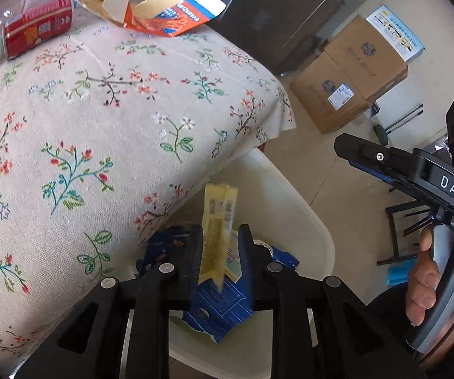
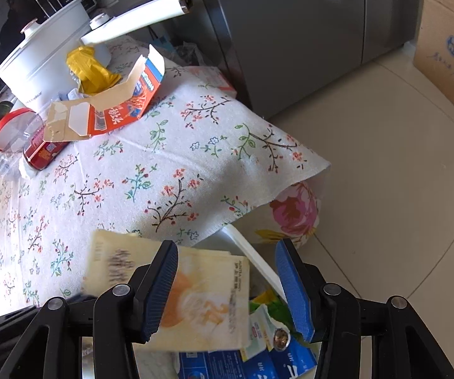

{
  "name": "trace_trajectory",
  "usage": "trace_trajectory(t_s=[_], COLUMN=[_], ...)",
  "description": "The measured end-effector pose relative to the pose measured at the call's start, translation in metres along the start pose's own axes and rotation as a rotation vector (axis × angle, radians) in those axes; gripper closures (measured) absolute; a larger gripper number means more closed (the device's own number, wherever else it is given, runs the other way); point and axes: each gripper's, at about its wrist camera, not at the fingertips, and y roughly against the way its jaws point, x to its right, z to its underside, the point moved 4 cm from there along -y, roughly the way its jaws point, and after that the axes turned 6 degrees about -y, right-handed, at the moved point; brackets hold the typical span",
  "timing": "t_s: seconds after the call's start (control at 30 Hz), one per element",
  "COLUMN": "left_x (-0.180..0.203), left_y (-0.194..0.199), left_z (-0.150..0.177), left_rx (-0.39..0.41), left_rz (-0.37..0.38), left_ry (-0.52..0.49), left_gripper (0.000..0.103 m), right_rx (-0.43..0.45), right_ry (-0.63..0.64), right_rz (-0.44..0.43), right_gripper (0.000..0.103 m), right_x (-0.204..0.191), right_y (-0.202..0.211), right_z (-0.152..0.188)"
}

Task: Collect trash
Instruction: 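Carry the snack bag and wrapper over the white bin and open both tools, then move the left tool onto the white tissue and close it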

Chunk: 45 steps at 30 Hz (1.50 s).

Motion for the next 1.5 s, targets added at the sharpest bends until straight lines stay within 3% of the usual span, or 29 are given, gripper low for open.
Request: trace_trajectory(t_s=[0.2, 0.3, 0.6, 0.73, 0.9, 0.97, 1.2, 1.33, 1.5], left_x=[-0.006, -0.02, -0.087, -0.131, -0.199, -0.213, -0.225, -0.246, -0.258], left_y=[0.036, 0.056, 0.105, 0.136, 0.165, 0.172, 0.157, 0.141, 0.127], left_z=[-0.006, -0.012, -0.023, -0.031, -0.043, -0.052, -0.099, -0.109, -0.114], left_rx=[0.068, 0.106, 0.156, 0.22, 0.305, 0.353, 0.34, 0.344, 0.325], left_rz=[0.009, 0.004, -0.099, -0.142, -0.132, -0.145, -0.177, -0.165, -0.168], left_ry=[-0.002, 0.044, 0.208, 0.325, 0.574, 0.612, 0.56, 0.634, 0.656], left_gripper=[0.078, 0.076, 0.062, 0.043, 0.041, 0.041, 0.044, 0.045, 0.052], right_rx=[-0.005, -0.017, -0.035, -0.03, -0.022, -0.029, -0.052, -0.042, -0.056], right_ry=[0.016, 0.009, 0.039, 0.028, 0.036, 0.04, 0.034, 0.05, 0.059], right_rz=[0.004, -0.007, -0.02, -0.052, -0.066, -0.068, -0.099, -0.103, -0.097], right_gripper=[0.046, 0.046, 0.044, 0.042, 0.039, 0.039, 0.039, 0.039, 0.039], right_x=[0.003, 0.003, -0.011, -0.016, -0.028, -0.032, -0.05, -0.063, -0.07], right_y=[-0.001, -0.003, -0.011, -0.01, -0.013, -0.017, -0.029, -0.034, -0.045], right_z=[0.003, 0.003, 0.006, 0.005, 0.003, 0.003, -0.001, -0.005, -0.006])
